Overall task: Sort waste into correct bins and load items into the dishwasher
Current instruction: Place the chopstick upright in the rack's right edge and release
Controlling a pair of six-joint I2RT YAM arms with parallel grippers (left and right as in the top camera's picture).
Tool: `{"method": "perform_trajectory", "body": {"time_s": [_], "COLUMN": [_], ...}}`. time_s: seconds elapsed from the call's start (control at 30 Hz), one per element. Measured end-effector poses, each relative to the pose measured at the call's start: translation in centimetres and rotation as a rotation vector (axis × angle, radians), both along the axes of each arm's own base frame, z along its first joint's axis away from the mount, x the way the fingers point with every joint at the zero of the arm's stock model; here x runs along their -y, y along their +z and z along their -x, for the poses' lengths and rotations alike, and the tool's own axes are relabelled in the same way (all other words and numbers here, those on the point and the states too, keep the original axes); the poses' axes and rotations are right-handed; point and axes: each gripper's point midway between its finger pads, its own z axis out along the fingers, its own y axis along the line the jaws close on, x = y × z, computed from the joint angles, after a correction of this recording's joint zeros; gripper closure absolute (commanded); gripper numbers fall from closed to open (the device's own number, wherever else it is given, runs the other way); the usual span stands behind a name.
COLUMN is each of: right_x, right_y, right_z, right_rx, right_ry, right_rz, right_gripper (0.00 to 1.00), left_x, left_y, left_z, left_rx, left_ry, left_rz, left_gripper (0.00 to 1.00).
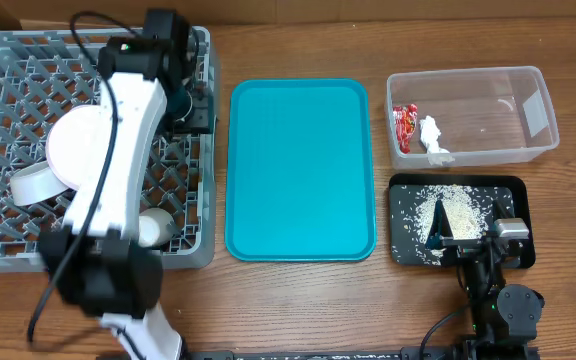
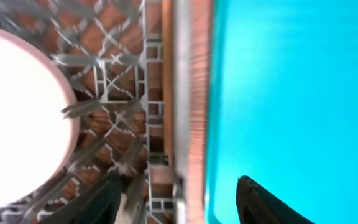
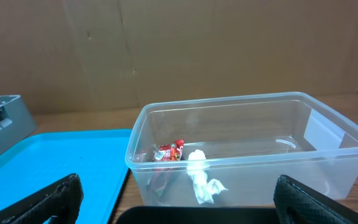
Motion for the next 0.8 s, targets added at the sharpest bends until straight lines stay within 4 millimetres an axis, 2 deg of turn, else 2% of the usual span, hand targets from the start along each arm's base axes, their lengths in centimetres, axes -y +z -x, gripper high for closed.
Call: {"method": "perform_trajectory", "body": {"time_s": [0.03,0.07,0.1,0.23,0.3,0.43,0.47,0.6,0.8], "right_x": [0.0,0.0,0.0,0.0,0.0,0.0,0.0,0.0,0.0], "right_y": [0.0,0.0,0.0,0.0,0.0,0.0,0.0,0.0,0.0], "right_z": [0.0,0.0,0.0,0.0,0.0,0.0,0.0,0.0,0.0], "right_rx": [0.0,0.001,0.0,0.0,0.0,0.0,0.0,0.0,0.001], "right_ry": [0.0,0.0,0.0,0.0,0.0,0.0,0.0,0.0,0.0], "right_rz": [0.0,0.0,0.0,0.0,0.0,0.0,0.0,0.0,0.0], "right_gripper": [0.0,0.0,0.0,0.0,0.0,0.0,0.0,0.0,0.0], "left_x": [0.5,1.2,1.7,2.6,2.0,0.4,0.2,0.1,0.1], "left_y": [1.6,3.6,5.5,11.7,13.6,14.5,14.6,15.5,16.0], "left_z": [0.5,1.4,2.5,7.9,10.5,16.0,16.7,17.8,17.9], "left_rx": [0.038,0.088,0.135,0.282,0.318,0.282,0.281,0.318,0.345], "left_ry": [-0.011,-0.019,-0.025,-0.029,-0.026,-0.033,-0.034,-0.038,-0.037], "left_rz": [-0.004,-0.007,-0.016,-0.016,-0.017,-0.031,-0.029,-0.001,0.013], "left_gripper": [0.29,0.21,0.0,0.0,0.0,0.0,0.0,0.0,0.0]}}
